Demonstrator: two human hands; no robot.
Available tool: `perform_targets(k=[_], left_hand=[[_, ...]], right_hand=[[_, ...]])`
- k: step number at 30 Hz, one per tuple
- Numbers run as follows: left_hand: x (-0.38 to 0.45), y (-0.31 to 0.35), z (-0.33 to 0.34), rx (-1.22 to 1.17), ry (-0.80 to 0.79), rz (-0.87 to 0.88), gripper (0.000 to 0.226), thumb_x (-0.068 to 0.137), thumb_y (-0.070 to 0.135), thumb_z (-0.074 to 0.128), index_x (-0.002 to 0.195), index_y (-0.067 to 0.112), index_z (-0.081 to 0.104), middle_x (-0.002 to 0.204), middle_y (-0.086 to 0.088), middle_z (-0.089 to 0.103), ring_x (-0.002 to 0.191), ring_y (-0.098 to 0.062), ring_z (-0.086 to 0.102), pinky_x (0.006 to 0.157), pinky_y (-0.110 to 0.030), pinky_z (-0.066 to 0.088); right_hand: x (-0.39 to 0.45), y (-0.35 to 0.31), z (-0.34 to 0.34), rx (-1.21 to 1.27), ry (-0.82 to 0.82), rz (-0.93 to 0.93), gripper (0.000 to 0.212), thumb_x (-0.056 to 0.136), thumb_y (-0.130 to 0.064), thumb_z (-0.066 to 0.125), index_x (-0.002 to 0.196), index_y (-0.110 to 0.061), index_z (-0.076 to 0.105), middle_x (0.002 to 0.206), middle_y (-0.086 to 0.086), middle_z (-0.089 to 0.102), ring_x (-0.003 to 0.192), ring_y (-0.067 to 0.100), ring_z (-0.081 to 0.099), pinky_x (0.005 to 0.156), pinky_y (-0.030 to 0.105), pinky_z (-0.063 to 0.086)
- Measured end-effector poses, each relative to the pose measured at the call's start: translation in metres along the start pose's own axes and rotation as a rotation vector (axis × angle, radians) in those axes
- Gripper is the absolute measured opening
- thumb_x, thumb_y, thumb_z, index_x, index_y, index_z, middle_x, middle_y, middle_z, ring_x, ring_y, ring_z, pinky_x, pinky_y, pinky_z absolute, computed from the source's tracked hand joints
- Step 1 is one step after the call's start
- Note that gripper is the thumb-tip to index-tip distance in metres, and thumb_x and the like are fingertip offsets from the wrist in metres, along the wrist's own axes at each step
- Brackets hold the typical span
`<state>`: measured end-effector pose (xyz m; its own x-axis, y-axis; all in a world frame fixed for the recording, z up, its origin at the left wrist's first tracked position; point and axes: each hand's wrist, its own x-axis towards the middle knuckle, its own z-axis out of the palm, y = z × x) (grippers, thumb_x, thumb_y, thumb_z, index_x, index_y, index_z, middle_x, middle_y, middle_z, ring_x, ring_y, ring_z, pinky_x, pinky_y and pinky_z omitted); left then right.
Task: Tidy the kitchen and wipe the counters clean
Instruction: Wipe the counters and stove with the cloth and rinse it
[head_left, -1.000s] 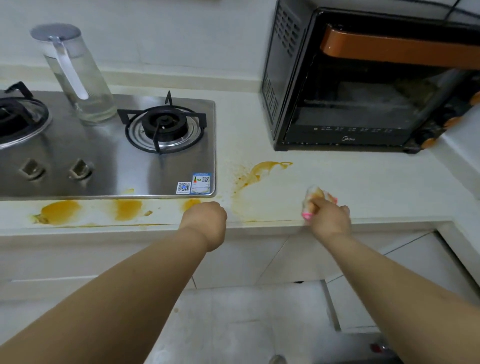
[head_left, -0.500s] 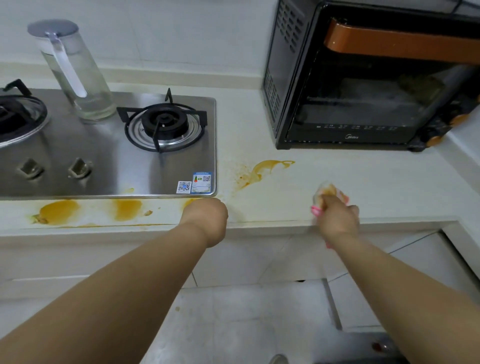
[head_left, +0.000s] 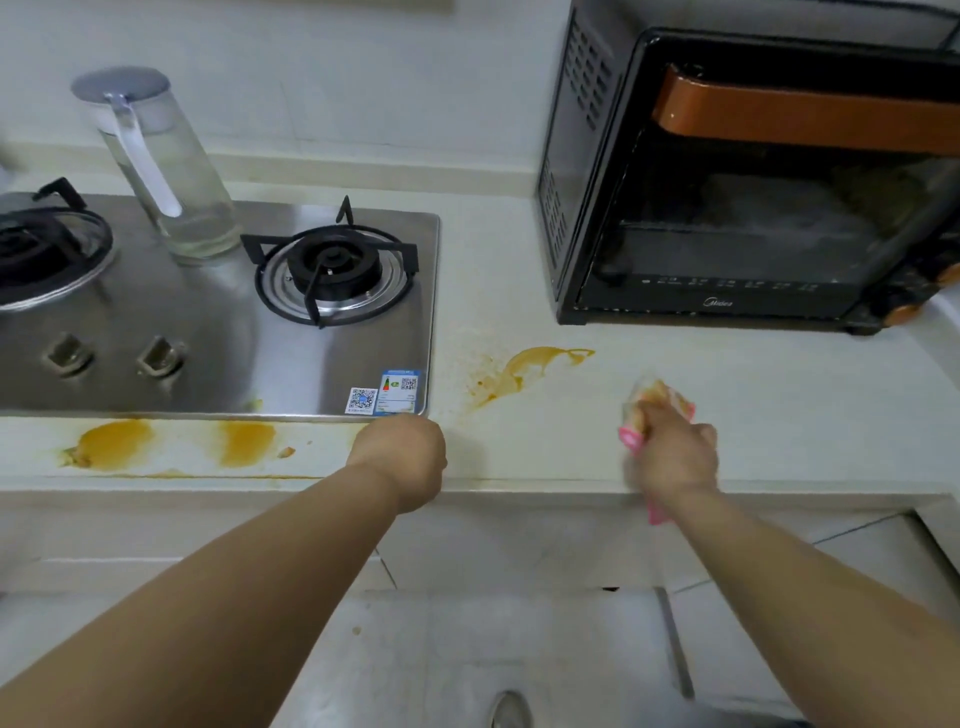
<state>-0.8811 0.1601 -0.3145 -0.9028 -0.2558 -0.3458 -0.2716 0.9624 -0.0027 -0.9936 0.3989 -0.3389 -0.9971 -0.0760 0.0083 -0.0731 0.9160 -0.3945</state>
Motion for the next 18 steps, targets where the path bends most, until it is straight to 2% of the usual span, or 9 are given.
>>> perform_targets(k=[2,4,7,9,10,12,13,15,18], left_hand=[[0.001,-0.001,-0.003,-0.02,-0.006,-0.021,0.028,0.089,0.024,0.051,0.11,0.021,0.068,0.114,-0.003,0.064,0.104,-0.024,0.06,0.084,-0.031,0.051],[0.003,-0.001,-0.003,-0.022,-0.012,-0.028,0.026,0.089,0.025,0.052,0.109,0.02,0.069,0.112,-0.003,0.065,0.103,-0.025,0.06,0.083,-0.031,0.051],[0.005,-0.001,-0.004,-0.027,-0.016,-0.02,0.026,0.089,0.027,0.053,0.108,0.02,0.069,0.112,-0.003,0.065,0.103,-0.024,0.061,0.085,-0.031,0.051],[0.004,-0.003,-0.006,-0.043,-0.03,-0.016,0.026,0.09,0.03,0.054,0.109,0.022,0.07,0.113,-0.002,0.065,0.105,-0.024,0.06,0.086,-0.03,0.05],[0.004,-0.004,-0.007,-0.053,-0.037,-0.014,0.026,0.09,0.03,0.055,0.109,0.022,0.07,0.113,-0.002,0.066,0.105,-0.024,0.061,0.086,-0.029,0.05],[0.004,-0.005,-0.01,-0.059,-0.05,-0.009,0.026,0.089,0.03,0.056,0.109,0.023,0.071,0.113,-0.002,0.066,0.105,-0.024,0.061,0.086,-0.029,0.049],[0.003,-0.006,-0.011,-0.063,-0.061,-0.01,0.026,0.09,0.031,0.056,0.109,0.022,0.071,0.113,-0.002,0.066,0.105,-0.024,0.061,0.086,-0.028,0.049],[0.001,-0.007,-0.01,-0.076,-0.069,-0.007,0.027,0.091,0.031,0.054,0.111,0.022,0.07,0.115,-0.002,0.066,0.106,-0.024,0.061,0.087,-0.029,0.049],[-0.003,-0.007,-0.007,-0.092,-0.047,-0.011,0.028,0.092,0.028,0.052,0.116,0.022,0.067,0.119,-0.002,0.064,0.11,-0.024,0.059,0.087,-0.03,0.048]], right_hand=[[0.037,-0.005,0.001,0.01,-0.071,0.163,0.032,0.091,-0.016,0.049,0.123,-0.018,0.055,0.126,0.02,0.049,0.121,0.037,0.042,0.099,0.038,0.037],[0.06,-0.031,0.014,0.002,-0.112,0.117,0.042,0.092,-0.015,0.046,0.134,-0.019,0.049,0.141,0.018,0.041,0.13,0.034,0.038,0.105,0.038,0.033],[0.071,-0.08,0.052,0.126,-0.157,-0.069,0.04,0.091,-0.024,0.05,0.13,-0.026,0.053,0.139,0.011,0.042,0.126,0.031,0.041,0.103,0.035,0.037],[0.047,-0.098,0.06,0.081,-0.229,-0.238,0.035,0.086,-0.029,0.059,0.121,-0.029,0.058,0.126,0.004,0.049,0.11,0.023,0.053,0.09,0.027,0.049],[0.029,-0.097,0.062,0.079,-0.245,-0.346,0.034,0.086,-0.026,0.059,0.118,-0.035,0.058,0.123,0.003,0.05,0.106,0.022,0.055,0.084,0.022,0.049],[-0.003,-0.086,0.053,0.117,-0.375,-0.498,0.043,0.087,-0.015,0.053,0.107,-0.053,0.05,0.127,0.009,0.048,0.113,0.029,0.05,0.088,0.027,0.042],[-0.008,-0.073,0.048,0.139,-0.404,-0.486,0.046,0.087,-0.012,0.052,0.105,-0.055,0.049,0.128,0.011,0.047,0.114,0.03,0.049,0.09,0.028,0.04],[0.007,-0.043,0.036,0.142,-0.413,-0.401,0.049,0.087,-0.01,0.054,0.121,-0.046,0.054,0.127,0.015,0.05,0.115,0.032,0.05,0.093,0.03,0.039],[0.052,-0.029,0.026,0.099,-0.262,-0.141,0.049,0.089,-0.017,0.054,0.136,-0.033,0.05,0.136,0.017,0.049,0.124,0.035,0.045,0.102,0.036,0.035]])
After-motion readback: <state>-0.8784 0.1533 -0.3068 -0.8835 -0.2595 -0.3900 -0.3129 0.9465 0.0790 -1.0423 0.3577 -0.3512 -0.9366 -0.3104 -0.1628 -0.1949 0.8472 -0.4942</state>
